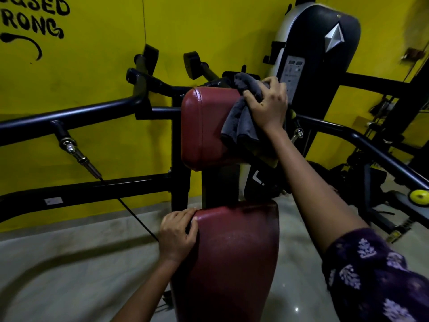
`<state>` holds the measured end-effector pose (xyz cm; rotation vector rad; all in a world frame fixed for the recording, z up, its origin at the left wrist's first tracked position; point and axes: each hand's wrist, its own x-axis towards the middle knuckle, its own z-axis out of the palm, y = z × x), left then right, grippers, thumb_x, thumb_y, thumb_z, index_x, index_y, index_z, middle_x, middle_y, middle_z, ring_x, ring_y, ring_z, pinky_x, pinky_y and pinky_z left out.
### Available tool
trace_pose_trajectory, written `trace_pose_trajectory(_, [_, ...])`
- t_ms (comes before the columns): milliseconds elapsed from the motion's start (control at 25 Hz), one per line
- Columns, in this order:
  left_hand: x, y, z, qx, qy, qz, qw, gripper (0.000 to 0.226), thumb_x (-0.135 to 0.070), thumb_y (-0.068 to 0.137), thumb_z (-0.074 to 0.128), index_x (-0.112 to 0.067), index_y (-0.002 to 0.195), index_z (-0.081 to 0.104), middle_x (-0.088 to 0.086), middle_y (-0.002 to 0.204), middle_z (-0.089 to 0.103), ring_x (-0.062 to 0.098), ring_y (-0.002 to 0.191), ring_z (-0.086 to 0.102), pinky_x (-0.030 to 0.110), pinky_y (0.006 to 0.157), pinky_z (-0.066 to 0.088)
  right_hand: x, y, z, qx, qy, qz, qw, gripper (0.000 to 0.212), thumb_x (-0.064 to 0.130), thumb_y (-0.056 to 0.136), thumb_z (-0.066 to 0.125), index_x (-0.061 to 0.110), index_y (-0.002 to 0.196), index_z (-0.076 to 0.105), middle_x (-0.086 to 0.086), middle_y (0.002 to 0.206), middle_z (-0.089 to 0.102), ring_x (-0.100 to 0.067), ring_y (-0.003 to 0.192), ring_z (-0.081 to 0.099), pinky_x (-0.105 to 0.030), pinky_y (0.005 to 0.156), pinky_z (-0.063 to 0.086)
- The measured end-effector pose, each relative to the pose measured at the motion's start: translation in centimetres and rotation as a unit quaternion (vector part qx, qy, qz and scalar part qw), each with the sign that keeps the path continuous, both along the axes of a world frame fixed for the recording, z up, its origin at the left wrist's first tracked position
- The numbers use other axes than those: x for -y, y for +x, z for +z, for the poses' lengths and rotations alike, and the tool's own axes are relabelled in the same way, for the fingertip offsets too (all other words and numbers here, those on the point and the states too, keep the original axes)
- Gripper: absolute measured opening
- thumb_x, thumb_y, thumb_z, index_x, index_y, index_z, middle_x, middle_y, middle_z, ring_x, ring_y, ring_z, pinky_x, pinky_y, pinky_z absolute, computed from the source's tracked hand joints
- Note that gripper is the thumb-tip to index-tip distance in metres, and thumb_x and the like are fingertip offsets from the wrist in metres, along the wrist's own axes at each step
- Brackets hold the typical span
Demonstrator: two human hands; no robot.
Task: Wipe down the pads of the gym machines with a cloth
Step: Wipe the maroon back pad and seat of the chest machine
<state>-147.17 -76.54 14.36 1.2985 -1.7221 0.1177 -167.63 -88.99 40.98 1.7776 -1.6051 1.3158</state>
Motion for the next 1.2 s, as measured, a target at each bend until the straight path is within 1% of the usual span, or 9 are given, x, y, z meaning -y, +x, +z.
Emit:
trace_pose_trajectory(240, [0.0,0.0,-0.1,0.004,0.01,0.005,1.0,0.038,-0.032,0.086,0.045,-0.012,0.101,0.073,0.0,0.093,0.072,0.019,0.081,0.066,0.035,0.076,0.049,-1.0,-0.4,-3.2,0.199,0.022,0.018,0.98,0.06,0.053,0.085,0.052,0.01,0.126,0.057,-0.014,0.119,0.048,-0.028,0.114,0.043,-0.026,0.078,0.032])
trace_pose_trajectory(360, [-0.1,-0.1,0.1,0.007,0.004,0.009,1.0,0.038,-0.032,0.086,0.045,-0.011,0.1,0.073,0.0,0.091,0.072,0.019,0.079,0.066,0.034,0.074,0.049,-1.9,-0.4,-6.2,0.229,-0.006,0.027,0.973,0.058,0.047,0.088,0.053,0.013,0.134,0.05,-0.016,0.119,0.048,-0.029,0.113,0.045,-0.02,0.075,0.028])
trace_pose_trajectory(480, [0.0,0.0,0.0,0.004,0.008,0.013,1.0,0.037,-0.032,0.085,0.045,-0.012,0.1,0.073,0.0,0.092,0.072,0.02,0.079,0.066,0.034,0.074,0.049,-2.9,0.9,-9.3,0.286,-0.051,-0.017,0.957,0.065,0.053,0.084,0.045,0.006,0.126,0.058,-0.018,0.112,0.054,-0.032,0.106,0.05,-0.033,0.086,0.039])
trace_pose_trajectory(560, [0.1,-0.1,0.0,0.005,0.005,0.014,1.0,0.037,-0.032,0.085,0.045,-0.013,0.1,0.073,0.0,0.092,0.073,0.02,0.079,0.066,0.033,0.074,0.049,-3.3,2.2,-10.5,0.31,-0.07,-0.075,0.945,0.058,0.049,0.084,0.048,0.004,0.117,0.064,-0.019,0.105,0.057,-0.036,0.098,0.054,-0.043,0.081,0.046])
trace_pose_trajectory(720, [0.2,-0.1,-0.4,0.01,-0.009,0.027,1.0,0.034,-0.03,0.084,0.046,-0.011,0.092,0.074,0.001,0.087,0.072,0.022,0.077,0.065,0.032,0.073,0.047,-5.2,7.0,-10.4,0.272,-0.103,-0.101,0.952,0.041,0.042,0.085,0.058,0.013,0.112,0.068,-0.017,0.104,0.059,-0.032,0.093,0.052,-0.041,0.073,0.044])
trace_pose_trajectory(840, [0.4,-0.1,-0.5,0.021,-0.014,0.044,0.999,0.031,-0.029,0.083,0.047,-0.009,0.066,0.064,0.007,0.064,0.061,0.03,0.062,0.057,0.035,0.064,0.036,-6.0,10.4,-12.8,0.078,-0.099,-0.046,0.991,0.039,0.043,0.091,0.049,0.018,0.117,0.063,-0.016,0.112,0.056,-0.032,0.095,0.051,-0.038,0.074,0.036])
trace_pose_trajectory(1040, [0.2,0.1,-0.3,0.012,-0.009,0.013,1.0,0.034,-0.03,0.086,0.046,-0.012,0.094,0.073,-0.001,0.089,0.071,0.02,0.077,0.064,0.032,0.071,0.046,-4.5,2.3,-14.2,0.002,0.27,0.007,0.963,0.044,0.021,0.098,0.045,0.007,0.14,0.042,-0.016,0.138,0.044,-0.03,0.124,0.046,-0.029,0.092,0.035])
trace_pose_trajectory(1120, [0.3,0.0,-0.1,0.013,-0.001,0.004,1.0,0.035,-0.03,0.086,0.045,-0.013,0.098,0.072,-0.001,0.09,0.072,0.019,0.078,0.064,0.032,0.072,0.047,-5.3,0.2,-11.2,0.038,0.124,-0.003,0.992,0.046,0.028,0.087,0.054,0.011,0.13,0.052,-0.02,0.118,0.055,-0.034,0.102,0.058,-0.036,0.078,0.051])
trace_pose_trajectory(1200, [0.2,0.1,0.0,0.011,0.009,0.001,1.0,0.035,-0.03,0.086,0.044,-0.012,0.098,0.072,0.0,0.09,0.072,0.021,0.078,0.064,0.033,0.073,0.048,-6.3,-1.4,-8.9,-0.026,0.023,0.002,0.999,0.044,0.031,0.078,0.055,0.012,0.117,0.062,-0.021,0.102,0.057,-0.035,0.087,0.061,-0.036,0.063,0.05])
